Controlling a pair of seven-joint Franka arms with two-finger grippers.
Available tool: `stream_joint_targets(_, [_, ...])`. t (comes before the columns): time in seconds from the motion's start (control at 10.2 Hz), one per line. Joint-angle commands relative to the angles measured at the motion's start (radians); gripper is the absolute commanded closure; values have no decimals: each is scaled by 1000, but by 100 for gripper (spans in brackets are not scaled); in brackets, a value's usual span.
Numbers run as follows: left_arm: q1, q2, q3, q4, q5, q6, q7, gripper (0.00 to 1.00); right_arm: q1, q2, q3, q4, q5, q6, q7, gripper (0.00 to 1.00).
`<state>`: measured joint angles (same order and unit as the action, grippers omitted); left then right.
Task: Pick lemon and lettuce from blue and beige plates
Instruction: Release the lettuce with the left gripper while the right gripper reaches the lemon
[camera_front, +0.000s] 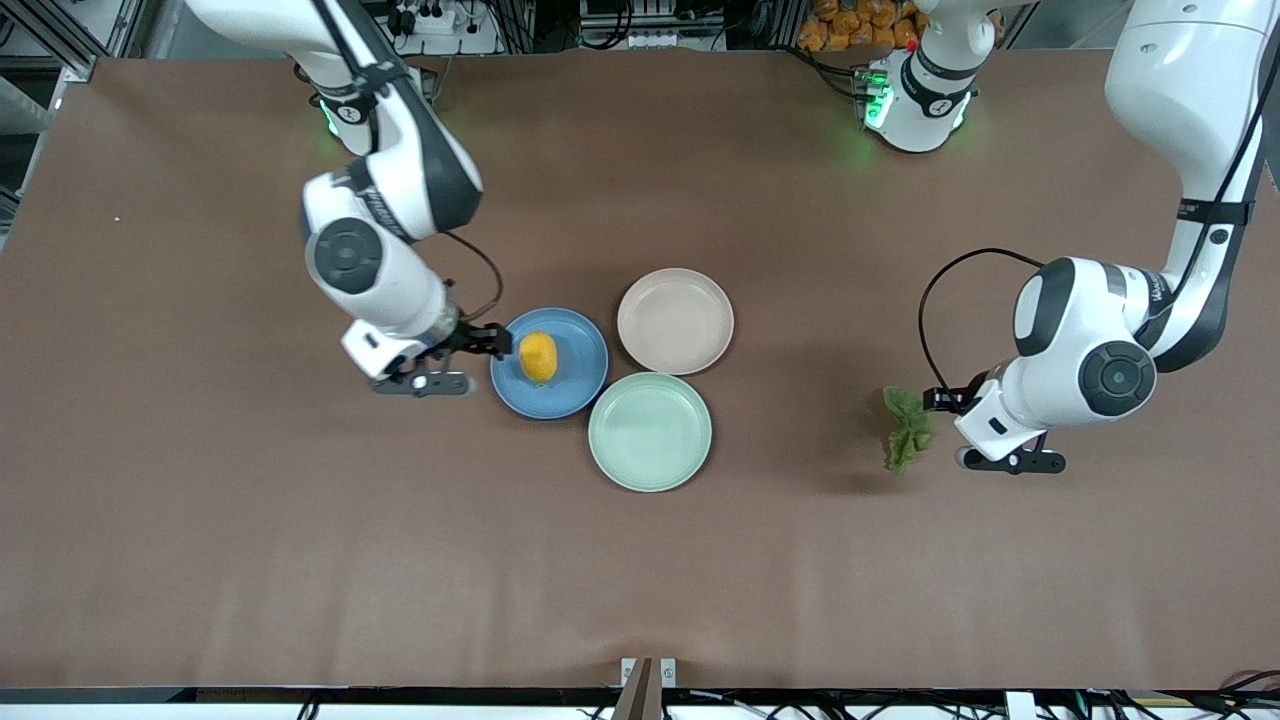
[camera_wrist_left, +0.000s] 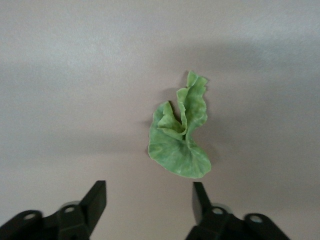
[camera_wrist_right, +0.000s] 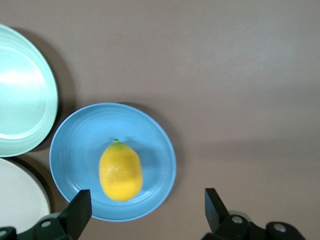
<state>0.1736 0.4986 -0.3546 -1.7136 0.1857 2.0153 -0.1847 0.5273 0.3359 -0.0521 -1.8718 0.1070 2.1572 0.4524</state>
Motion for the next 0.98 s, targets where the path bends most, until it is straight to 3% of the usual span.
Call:
stream_joint_targets(0.0, [51,-86,-24,-21,26,0,-7,0,40,28,-2,-10,13,50,47,0])
stream_joint_targets(0.29, [53,-127,-46,-62,23,-1,-51,0,56,57,24,-107,13,234,68,0])
stream_joint_targets(0.49, [26,-240,-34,-186,3,0,-52,0,65,84,26,-110,8,257,69,0])
stream_joint_targets(0.59, [-9,-296,3,-236,-37,2,-52,0,68,91,26,-113,6,269,69,0])
stream_joint_targets(0.78, [-184,-391,196,-312,-98,2,-50,0,82,115,26,-116,6,300,71,0])
stream_joint_targets(0.88, [-203,-429,216,-354,-101,2,-50,0,91,127,26,-121,6,328,98,0])
